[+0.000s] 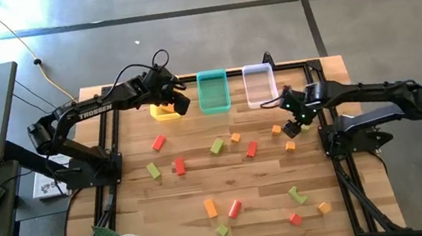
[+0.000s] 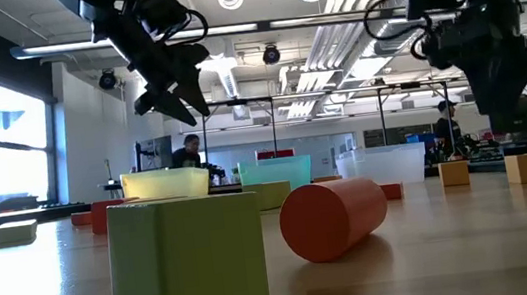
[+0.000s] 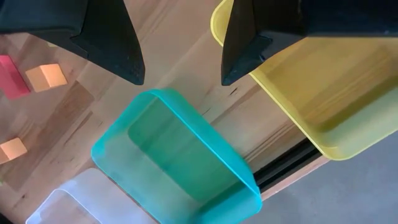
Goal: Sort & place blocks by color
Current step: Put the light green block into the white bin
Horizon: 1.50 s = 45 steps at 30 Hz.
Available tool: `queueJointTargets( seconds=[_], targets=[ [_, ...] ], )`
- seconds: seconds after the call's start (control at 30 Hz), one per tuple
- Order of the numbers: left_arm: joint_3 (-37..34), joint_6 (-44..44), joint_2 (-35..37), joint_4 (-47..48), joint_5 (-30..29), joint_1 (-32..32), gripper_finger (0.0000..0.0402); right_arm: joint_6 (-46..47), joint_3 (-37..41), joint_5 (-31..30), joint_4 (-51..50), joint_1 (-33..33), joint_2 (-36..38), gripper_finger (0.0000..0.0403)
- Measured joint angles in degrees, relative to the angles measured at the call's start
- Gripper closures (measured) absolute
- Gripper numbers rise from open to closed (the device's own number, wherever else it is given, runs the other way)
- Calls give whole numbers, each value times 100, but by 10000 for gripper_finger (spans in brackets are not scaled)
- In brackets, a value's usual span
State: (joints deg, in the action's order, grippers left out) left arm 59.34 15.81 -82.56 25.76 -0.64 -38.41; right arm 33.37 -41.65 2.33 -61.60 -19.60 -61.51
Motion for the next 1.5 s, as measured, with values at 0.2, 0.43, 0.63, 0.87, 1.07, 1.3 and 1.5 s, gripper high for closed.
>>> queueJointTargets(
  seconds=[0.2,0.43,0.63,0.87,1.07,1.3,1.5],
  targets=[
    [1,1,0,4,0,9,199,-479,0,9,-79,-309,-480,135],
    [0,2,-2,7,0,26,199,-986,0,-60,-279,-654,-788,135],
    [0,0,-2,9,0,26,199,-1264,0,-125,-330,-830,-1048,135],
    [1,2,-2,9,0,26,199,-1572,0,-303,-309,-883,-1558,135],
    [-1,0,-4,9,0,28,199,-1687,0,-466,-309,-885,-2103,135],
    [1,0,-4,9,0,26,199,-1683,2,-537,-306,-882,-2593,135],
    [1,1,-4,9,-2,27,199,-1690,2,-579,-245,-882,-2830,176]
  ],
)
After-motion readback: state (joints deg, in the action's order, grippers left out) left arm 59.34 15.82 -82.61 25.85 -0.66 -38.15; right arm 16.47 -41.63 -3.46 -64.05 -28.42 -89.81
